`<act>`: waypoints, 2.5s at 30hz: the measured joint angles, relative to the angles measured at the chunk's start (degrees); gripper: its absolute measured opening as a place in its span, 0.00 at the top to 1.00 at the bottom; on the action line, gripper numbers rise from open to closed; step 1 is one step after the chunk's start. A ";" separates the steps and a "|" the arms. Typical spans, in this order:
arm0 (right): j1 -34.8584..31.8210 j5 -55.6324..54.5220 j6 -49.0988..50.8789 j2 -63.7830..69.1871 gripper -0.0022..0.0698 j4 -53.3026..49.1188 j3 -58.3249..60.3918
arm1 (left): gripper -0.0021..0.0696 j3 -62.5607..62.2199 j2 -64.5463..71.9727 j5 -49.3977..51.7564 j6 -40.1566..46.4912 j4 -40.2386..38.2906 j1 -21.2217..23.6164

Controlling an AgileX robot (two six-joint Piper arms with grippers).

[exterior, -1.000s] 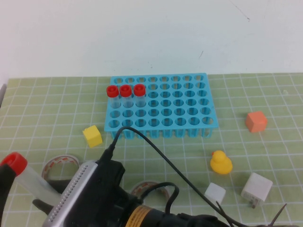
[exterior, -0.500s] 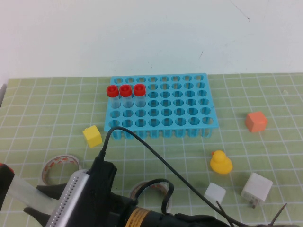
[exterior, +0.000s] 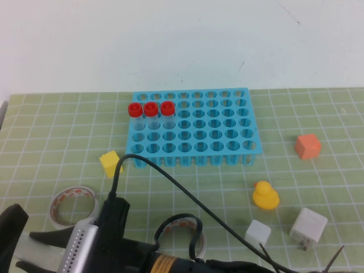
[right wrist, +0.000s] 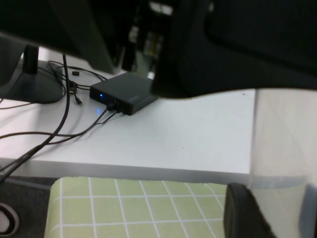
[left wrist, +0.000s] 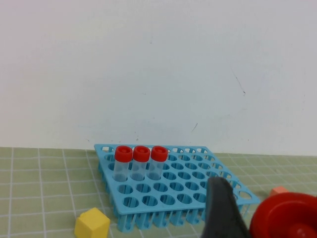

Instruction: Place the test tubes

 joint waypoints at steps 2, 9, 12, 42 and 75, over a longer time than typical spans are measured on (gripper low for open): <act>0.00 0.00 -0.02 0.00 0.64 0.00 0.00 | 0.50 0.00 0.00 0.00 0.09 0.12 0.00; 0.00 -0.14 -0.35 0.00 0.64 1.70 0.00 | 0.63 0.00 0.00 -0.12 -0.04 0.12 0.00; 0.33 0.11 -1.50 0.00 0.64 4.61 0.00 | 0.63 0.00 0.00 -0.35 -0.04 0.12 0.00; -1.05 48.25 -22.14 -21.51 0.89 18.90 0.02 | 0.63 -13.35 23.37 1.07 18.55 -13.62 -0.04; -4.93 75.70 43.98 -49.48 0.96 -32.81 19.38 | 0.63 -55.51 83.78 17.69 55.52 -27.10 -5.75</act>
